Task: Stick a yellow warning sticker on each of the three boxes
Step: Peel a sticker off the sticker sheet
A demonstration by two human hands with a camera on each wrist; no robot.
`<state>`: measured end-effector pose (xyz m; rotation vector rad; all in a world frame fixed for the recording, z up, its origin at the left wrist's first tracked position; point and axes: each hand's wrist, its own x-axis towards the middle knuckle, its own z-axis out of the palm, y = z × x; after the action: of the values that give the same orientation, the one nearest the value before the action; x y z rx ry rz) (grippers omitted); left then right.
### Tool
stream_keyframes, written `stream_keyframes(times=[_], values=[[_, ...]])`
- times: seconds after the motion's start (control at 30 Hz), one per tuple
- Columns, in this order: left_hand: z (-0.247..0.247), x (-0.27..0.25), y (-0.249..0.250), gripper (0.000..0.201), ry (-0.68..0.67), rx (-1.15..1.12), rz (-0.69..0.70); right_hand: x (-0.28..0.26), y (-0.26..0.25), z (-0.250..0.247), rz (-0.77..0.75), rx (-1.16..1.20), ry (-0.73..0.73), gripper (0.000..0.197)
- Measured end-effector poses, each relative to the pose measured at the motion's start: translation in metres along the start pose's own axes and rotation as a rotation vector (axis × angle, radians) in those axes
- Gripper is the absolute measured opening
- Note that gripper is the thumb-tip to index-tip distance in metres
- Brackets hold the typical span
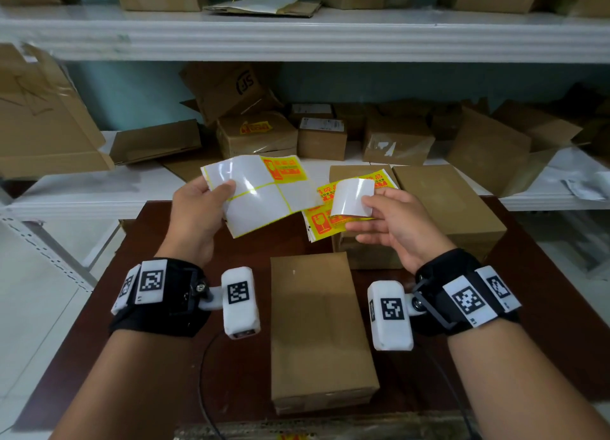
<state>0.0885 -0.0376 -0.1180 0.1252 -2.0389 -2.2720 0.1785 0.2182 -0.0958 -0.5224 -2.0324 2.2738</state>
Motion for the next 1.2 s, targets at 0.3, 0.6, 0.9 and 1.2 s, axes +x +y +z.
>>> stream_keyframes(times=[0.3, 0.6, 0.9, 1.2], values=[[-0.029, 0.024, -0.039, 0.018, 0.117, 0.09, -0.189, 0.001, 0.003, 0.004, -0.005, -0.039, -0.025, 0.019], [-0.053, 0.038, -0.073, 0.025, 0.191, 0.221, -0.281, 0.001, 0.002, 0.004, 0.006, -0.046, -0.031, 0.014], [-0.06, 0.037, -0.074, 0.017, 0.139, 0.369, -0.331, 0.002, 0.001, 0.002, 0.008, -0.048, -0.03, 0.011], [-0.058, 0.047, -0.066, 0.034, 0.073, 0.573, -0.205, 0.003, 0.006, 0.007, 0.022, -0.092, -0.052, 0.027]])
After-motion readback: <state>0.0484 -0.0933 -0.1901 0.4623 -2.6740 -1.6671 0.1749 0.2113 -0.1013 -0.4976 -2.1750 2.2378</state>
